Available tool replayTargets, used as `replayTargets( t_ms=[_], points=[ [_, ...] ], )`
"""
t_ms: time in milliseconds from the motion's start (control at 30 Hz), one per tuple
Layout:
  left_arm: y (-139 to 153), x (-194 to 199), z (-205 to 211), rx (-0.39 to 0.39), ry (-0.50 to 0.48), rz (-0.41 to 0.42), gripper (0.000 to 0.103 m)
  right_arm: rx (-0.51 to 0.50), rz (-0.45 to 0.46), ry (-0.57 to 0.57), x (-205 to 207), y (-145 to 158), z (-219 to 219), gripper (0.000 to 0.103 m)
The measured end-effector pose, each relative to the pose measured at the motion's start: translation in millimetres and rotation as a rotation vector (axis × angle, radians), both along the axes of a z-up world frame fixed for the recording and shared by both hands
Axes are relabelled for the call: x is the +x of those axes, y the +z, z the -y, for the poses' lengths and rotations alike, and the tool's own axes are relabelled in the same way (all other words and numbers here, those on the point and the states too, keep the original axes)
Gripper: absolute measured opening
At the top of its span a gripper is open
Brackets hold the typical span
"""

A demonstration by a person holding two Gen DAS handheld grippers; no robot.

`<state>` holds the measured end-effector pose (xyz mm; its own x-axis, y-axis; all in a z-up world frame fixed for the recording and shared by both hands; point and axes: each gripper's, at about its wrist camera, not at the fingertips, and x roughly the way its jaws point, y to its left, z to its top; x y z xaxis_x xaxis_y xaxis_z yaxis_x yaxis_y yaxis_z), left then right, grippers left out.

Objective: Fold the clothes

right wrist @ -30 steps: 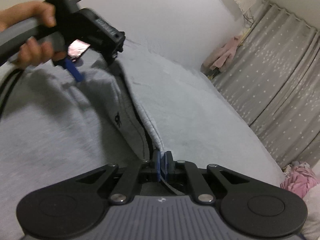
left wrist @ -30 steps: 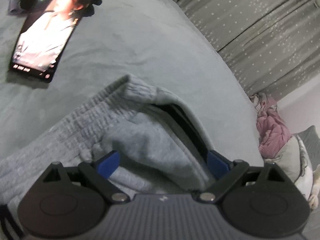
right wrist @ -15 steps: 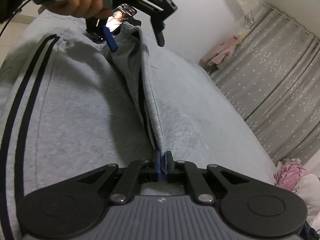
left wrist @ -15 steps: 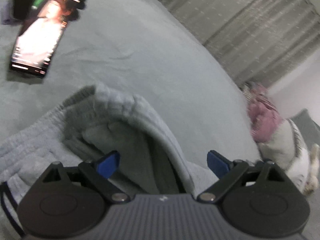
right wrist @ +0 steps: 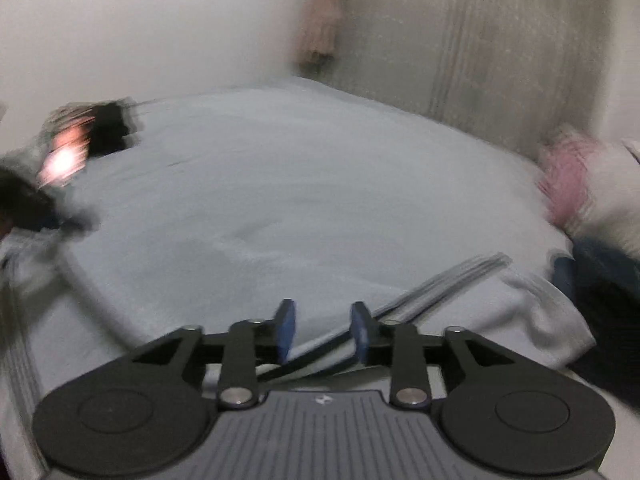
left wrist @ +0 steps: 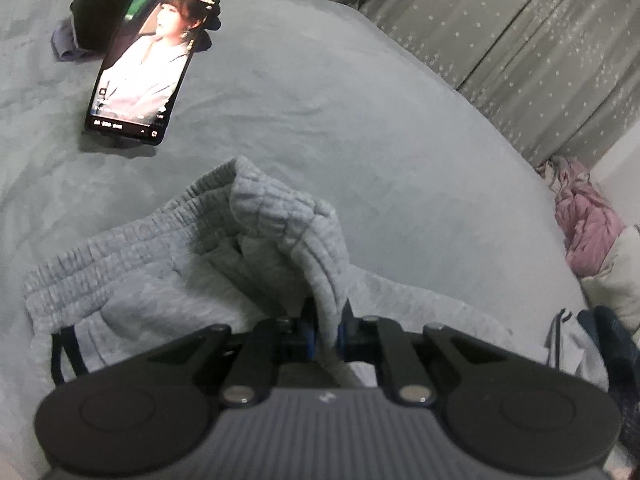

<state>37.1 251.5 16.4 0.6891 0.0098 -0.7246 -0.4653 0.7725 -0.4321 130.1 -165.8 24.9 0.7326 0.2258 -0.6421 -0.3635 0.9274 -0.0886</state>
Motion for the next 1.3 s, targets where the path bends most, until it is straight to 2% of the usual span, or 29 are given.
replayTargets(
  t_ms=[167, 200, 367, 467, 667, 767, 833, 867, 900, 967, 1067, 1167, 1300],
  points=[
    [0.5, -10.0, 11.4, 0.062, -0.02, -0.012, 0.009, 0.067, -0.089, -0.242, 86.9, -9.9, 27.5, 0.036],
    [-0.2, -13.7, 13.0, 0.068, -0.024, -0.014, 0.009, 0.11, -0.135, -0.308, 114.4, -17.4, 37.1, 0.037],
    [-2.0, -15.3, 18.0, 0.088, -0.035, -0.022, 0.009, 0.182, -0.228, -0.485, 185.3, -39.9, 59.6, 0.038],
    [-2.7, -8.6, 21.2, 0.102, -0.035, -0.03, 0.009, 0.162, -0.247, -0.565, 210.1, -51.5, 58.6, 0.042],
    [-2.2, 6.6, 35.0, 0.161, -0.04, -0.051, 0.01, 0.174, -0.244, -0.641, 234.9, -69.6, 57.0, 0.046],
    [-3.2, 13.5, 40.7, 0.182, -0.042, -0.066, 0.01, 0.176, -0.233, -0.653, 240.2, -77.0, 55.9, 0.048],
    [-2.2, 16.2, 41.3, 0.176, -0.035, -0.07, 0.01, 0.148, -0.201, -0.651, 237.9, -82.8, 54.6, 0.042],
    [-1.6, 16.5, 40.8, 0.17, -0.029, -0.067, 0.01, 0.136, -0.192, -0.652, 238.0, -83.5, 54.2, 0.024],
    [0.2, 15.9, 40.1, 0.161, -0.019, -0.059, 0.009, 0.114, -0.177, -0.663, 234.1, -83.8, 55.0, 0.012],
    [6.1, 13.4, 39.5, 0.149, 0.005, -0.03, 0.009, 0.145, -0.168, -0.669, 224.1, -82.4, 65.3, 0.004],
    [11.4, 10.6, 38.6, 0.143, 0.021, -0.008, 0.008, 0.156, -0.142, -0.658, 200.0, -66.2, 83.0, 0.003],
    [12.4, 7.5, 35.5, 0.131, 0.032, 0.001, 0.008, 0.178, -0.089, -0.654, 164.6, -35.1, 105.9, 0.003],
    [17.4, -4.1, 27.7, 0.092, 0.051, 0.022, 0.008, 0.255, -0.051, -0.684, 104.4, 4.7, 145.6, 0.003]
  ],
)
